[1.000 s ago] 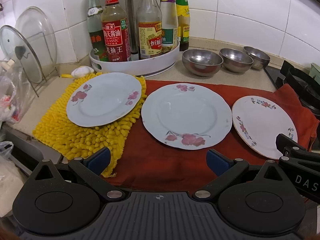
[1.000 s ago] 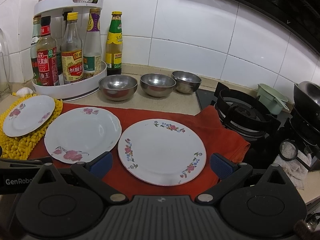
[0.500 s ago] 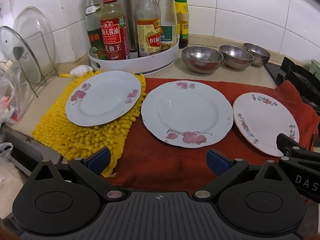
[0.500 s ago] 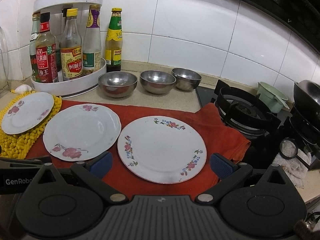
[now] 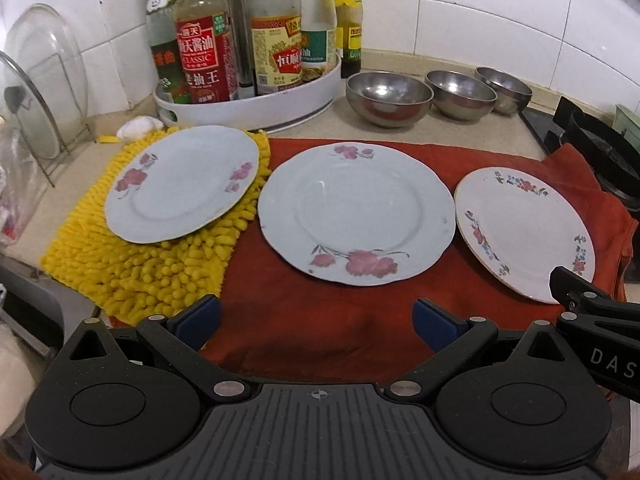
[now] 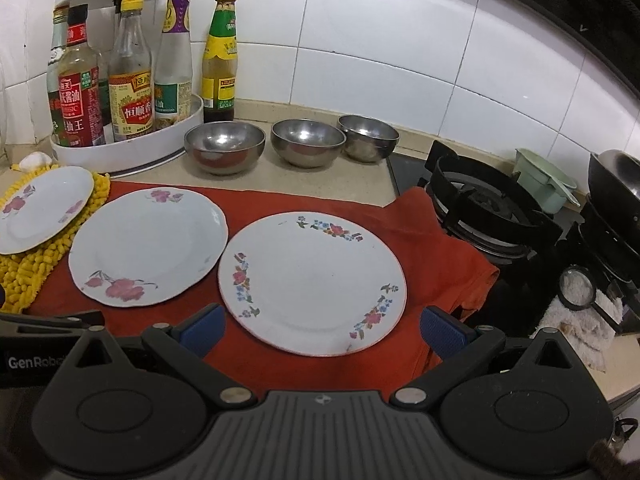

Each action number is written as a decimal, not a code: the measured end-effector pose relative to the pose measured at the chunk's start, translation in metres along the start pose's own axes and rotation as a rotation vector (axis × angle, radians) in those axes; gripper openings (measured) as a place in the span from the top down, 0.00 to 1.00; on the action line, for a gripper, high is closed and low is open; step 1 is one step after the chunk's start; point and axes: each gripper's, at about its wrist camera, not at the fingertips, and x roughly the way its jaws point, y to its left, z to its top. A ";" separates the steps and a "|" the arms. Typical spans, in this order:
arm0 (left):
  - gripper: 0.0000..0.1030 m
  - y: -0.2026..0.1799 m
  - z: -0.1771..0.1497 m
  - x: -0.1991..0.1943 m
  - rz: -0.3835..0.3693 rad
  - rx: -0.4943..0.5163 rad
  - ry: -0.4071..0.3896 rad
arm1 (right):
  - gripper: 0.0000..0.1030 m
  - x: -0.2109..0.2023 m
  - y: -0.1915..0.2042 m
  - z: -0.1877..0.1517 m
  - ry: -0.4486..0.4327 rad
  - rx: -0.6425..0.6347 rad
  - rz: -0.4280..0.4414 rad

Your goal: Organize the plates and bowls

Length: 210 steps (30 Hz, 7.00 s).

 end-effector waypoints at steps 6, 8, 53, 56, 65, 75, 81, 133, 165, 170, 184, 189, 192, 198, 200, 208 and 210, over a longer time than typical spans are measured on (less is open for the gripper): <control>0.00 -0.017 0.006 0.007 -0.048 0.031 0.009 | 0.03 0.011 -0.021 0.006 0.001 0.007 -0.020; 0.00 -0.026 0.008 0.009 -0.066 0.058 0.010 | 0.03 0.016 -0.030 0.009 0.005 0.017 -0.024; 0.01 -0.125 0.050 0.084 -0.350 -0.005 0.142 | 0.08 0.154 -0.129 0.056 0.186 -0.040 0.592; 0.01 -0.133 0.052 0.085 -0.331 0.035 0.142 | 0.15 0.150 -0.118 0.064 0.176 -0.085 0.647; 0.01 -0.134 0.052 0.092 -0.306 0.027 0.155 | 0.21 0.187 -0.126 0.069 0.227 -0.099 0.654; 0.00 -0.135 0.062 0.100 -0.284 -0.014 0.148 | 0.20 0.202 -0.142 0.078 0.316 0.046 0.783; 0.01 -0.140 0.070 0.107 -0.266 -0.018 0.139 | 0.21 0.216 -0.138 0.092 0.258 0.040 0.771; 0.00 0.026 0.042 0.094 -0.007 -0.233 0.070 | 0.29 0.180 0.080 0.097 0.178 -0.428 0.677; 0.00 0.035 0.049 0.088 -0.064 -0.254 -0.009 | 0.29 0.177 0.053 0.108 0.265 -0.279 0.871; 0.00 0.031 0.053 0.085 -0.054 -0.239 -0.020 | 0.29 0.170 0.047 0.111 0.260 -0.256 0.867; 0.00 0.023 0.064 0.082 -0.050 -0.197 -0.046 | 0.29 0.162 0.034 0.118 0.235 -0.211 0.837; 0.00 0.015 0.068 0.081 -0.064 -0.179 -0.056 | 0.29 0.159 0.024 0.120 0.226 -0.188 0.816; 0.00 0.011 0.072 0.081 -0.075 -0.166 -0.063 | 0.29 0.156 0.016 0.122 0.216 -0.172 0.805; 0.00 -0.005 0.079 0.083 -0.107 -0.126 -0.072 | 0.29 0.153 -0.005 0.122 0.206 -0.127 0.771; 0.00 -0.013 0.081 0.084 -0.121 -0.108 -0.073 | 0.29 0.151 -0.014 0.122 0.205 -0.109 0.757; 0.00 -0.052 0.088 0.093 -0.197 -0.022 -0.060 | 0.29 0.152 -0.057 0.114 0.214 -0.019 0.676; 0.00 -0.064 0.089 0.095 -0.221 0.005 -0.056 | 0.29 0.153 -0.069 0.110 0.221 0.009 0.656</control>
